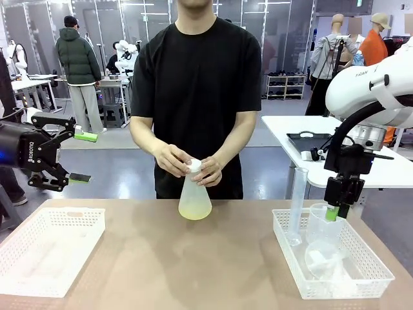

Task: Prepare the solutions needed for the experiment.
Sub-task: Once the solution is in the Big flask , pick up the Plastic Funnel and place it back into the right Organizing basket, then when the human places the Big flask in the center of the table, pick up the Big flask and place it in the left Organizing basket.

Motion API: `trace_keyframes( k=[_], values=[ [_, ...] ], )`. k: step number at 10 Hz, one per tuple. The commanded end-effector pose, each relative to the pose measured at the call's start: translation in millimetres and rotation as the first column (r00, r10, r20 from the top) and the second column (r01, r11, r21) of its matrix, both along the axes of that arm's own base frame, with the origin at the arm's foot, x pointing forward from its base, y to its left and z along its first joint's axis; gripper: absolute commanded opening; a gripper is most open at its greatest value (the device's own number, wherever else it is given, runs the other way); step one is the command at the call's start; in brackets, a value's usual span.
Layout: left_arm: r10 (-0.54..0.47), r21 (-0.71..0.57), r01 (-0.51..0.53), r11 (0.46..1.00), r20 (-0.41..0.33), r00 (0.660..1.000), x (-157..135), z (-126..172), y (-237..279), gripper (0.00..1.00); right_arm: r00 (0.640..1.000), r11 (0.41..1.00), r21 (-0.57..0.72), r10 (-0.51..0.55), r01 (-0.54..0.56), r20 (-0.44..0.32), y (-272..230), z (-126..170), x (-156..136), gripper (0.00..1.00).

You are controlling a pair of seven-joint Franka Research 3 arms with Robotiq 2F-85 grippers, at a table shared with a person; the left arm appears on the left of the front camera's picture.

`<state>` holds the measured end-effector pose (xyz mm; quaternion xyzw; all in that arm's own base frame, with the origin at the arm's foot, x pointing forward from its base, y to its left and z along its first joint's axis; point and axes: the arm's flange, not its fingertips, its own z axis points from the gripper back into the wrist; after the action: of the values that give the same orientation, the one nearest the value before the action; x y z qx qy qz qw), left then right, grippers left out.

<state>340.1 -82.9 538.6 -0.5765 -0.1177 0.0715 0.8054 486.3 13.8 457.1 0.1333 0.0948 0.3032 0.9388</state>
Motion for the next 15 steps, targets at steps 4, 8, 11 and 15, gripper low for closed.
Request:
trace_keyframes(
  k=[4,8,11,15],
  values=[
    [-0.001,-0.03,0.0,1.0,-0.005,1.0,-1,1,-4,1.0,1.0,1.0,-0.007,0.017,-0.017,-0.003,0,0,-1,0.66],
    [-0.001,-0.03,0.0,1.0,-0.005,1.0,-1,1,-4,1.0,1.0,1.0,-0.007,0.017,-0.017,-0.003,0,0,-1,0.66],
    [-0.001,-0.03,0.0,1.0,-0.005,1.0,-1,1,-4,1.0,1.0,1.0,-0.001,0.002,-0.002,-0.002,0,0,0,0.66],
    [-0.001,-0.03,0.0,1.0,-0.005,1.0,-1,1,-4,1.0,0.958,0.932,0.318,-0.234,0.173,0.164,-37,51,-76,0.66]
  ],
)
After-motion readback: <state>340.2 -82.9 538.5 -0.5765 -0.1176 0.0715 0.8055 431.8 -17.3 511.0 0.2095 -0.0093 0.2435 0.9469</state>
